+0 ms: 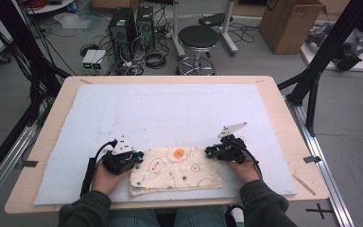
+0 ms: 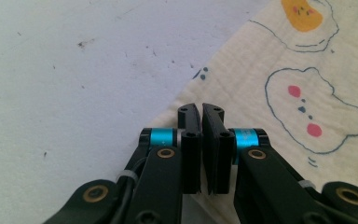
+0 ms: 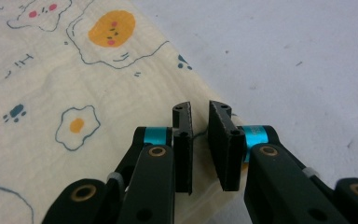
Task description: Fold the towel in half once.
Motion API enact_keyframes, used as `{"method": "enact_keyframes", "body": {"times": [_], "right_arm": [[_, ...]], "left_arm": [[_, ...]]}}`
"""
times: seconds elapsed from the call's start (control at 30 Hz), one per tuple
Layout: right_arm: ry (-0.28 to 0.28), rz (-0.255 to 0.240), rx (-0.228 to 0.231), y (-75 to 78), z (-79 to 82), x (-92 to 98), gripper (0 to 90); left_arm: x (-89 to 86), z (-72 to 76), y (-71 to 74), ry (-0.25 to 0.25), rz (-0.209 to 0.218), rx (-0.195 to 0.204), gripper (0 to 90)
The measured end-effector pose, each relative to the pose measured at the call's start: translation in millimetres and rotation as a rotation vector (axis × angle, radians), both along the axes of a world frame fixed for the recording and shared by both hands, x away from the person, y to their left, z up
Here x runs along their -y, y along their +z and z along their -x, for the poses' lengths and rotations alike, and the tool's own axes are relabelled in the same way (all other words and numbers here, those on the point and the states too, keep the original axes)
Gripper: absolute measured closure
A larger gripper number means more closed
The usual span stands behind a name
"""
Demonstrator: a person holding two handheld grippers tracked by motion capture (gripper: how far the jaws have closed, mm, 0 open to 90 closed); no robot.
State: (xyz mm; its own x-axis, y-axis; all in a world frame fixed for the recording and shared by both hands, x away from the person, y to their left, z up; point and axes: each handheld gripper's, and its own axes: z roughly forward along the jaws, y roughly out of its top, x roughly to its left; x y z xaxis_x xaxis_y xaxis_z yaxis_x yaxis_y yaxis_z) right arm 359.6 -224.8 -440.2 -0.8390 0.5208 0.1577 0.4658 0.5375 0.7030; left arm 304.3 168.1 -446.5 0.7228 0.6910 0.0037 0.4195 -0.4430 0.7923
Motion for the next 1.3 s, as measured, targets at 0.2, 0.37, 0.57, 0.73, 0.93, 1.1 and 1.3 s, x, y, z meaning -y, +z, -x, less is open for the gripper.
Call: {"method": "enact_keyframes", "body": {"times": [0.2, 0.37, 0.57, 0.73, 0.93, 1.1, 1.3], "right_arm": [[-0.013, -0.020, -0.002, -1.9, 2.9, 10.6, 79.6], [-0.017, -0.016, 0.013, -2.1, 5.5, 12.1, 78.7], [-0.013, -0.014, 0.019, -2.0, 6.8, 12.9, 78.2], [-0.015, -0.017, 0.016, -2.2, 7.6, 13.1, 77.6], [-0.014, -0.012, 0.024, -1.9, 9.5, 12.7, 75.8], [-0.013, -0.016, 0.032, -0.6, 11.8, 10.8, 68.7], [-0.025, -0.048, 0.048, 3.3, 14.4, 12.6, 65.7]], "left_arm": [[-1.3, -0.5, -0.5, -0.007, 0.008, -0.002, 85.4], [-2.9, -0.9, -0.7, -0.014, 0.014, -0.007, 85.0], [-3.4, -1.3, -0.3, -0.020, 0.009, -0.008, 84.9], [-3.9, -1.4, -0.1, -0.019, 0.011, -0.015, 84.8], [-3.7, -1.2, 0.2, -0.017, 0.014, -0.019, 84.5], [-5.1, 1.4, 4.5, -0.032, 0.009, -0.020, 78.3], [-8.1, 5.6, 13.0, -0.034, 0.052, -0.018, 73.0]]}}
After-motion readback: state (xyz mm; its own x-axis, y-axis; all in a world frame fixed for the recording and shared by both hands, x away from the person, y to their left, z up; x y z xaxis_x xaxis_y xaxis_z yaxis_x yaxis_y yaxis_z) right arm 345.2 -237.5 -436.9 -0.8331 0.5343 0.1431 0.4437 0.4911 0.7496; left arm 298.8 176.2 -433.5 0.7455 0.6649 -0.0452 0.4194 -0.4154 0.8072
